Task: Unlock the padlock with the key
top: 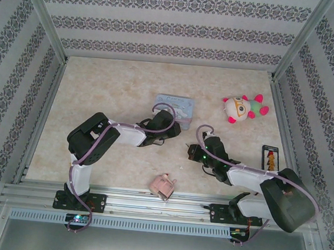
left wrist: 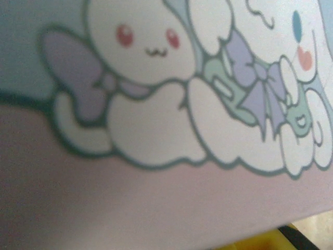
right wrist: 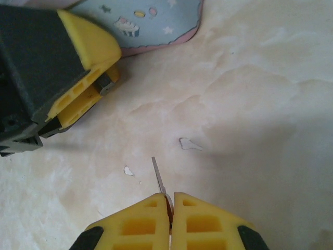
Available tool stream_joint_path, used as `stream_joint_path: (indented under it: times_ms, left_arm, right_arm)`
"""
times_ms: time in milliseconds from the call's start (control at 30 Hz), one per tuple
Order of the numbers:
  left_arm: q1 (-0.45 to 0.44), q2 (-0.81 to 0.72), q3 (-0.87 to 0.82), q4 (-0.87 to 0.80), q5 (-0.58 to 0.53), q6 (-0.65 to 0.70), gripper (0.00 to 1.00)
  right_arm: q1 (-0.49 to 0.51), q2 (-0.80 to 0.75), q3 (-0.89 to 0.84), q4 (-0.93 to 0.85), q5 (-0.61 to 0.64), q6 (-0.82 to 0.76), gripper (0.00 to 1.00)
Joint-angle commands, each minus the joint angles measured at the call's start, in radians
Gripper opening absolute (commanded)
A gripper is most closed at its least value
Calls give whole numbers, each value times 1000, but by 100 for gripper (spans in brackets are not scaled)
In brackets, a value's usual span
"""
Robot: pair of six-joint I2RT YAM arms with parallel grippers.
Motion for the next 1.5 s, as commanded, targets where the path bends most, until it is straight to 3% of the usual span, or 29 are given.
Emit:
stream_joint_path:
  times_ms: [0,267,533,1033,1467]
  left_arm:
    - [-4,-23,-7,96,27,-69,15]
    - [4,-19,-5,107,48,-121,18]
    - [24,10,47,145,168,-159,21]
    - [36,11,4,246,170,-240,21]
    - [42,17,-17,287,168,-265,21]
  right_arm:
    - [15,46,10,121,30,-18,0]
    - [18,109,20,241,60,-8,0]
    - [13,190,37,347,55,-18,0]
    - [-5,328,-3,615,30,20,0]
    - [-11,297,-56,662,76,32,0]
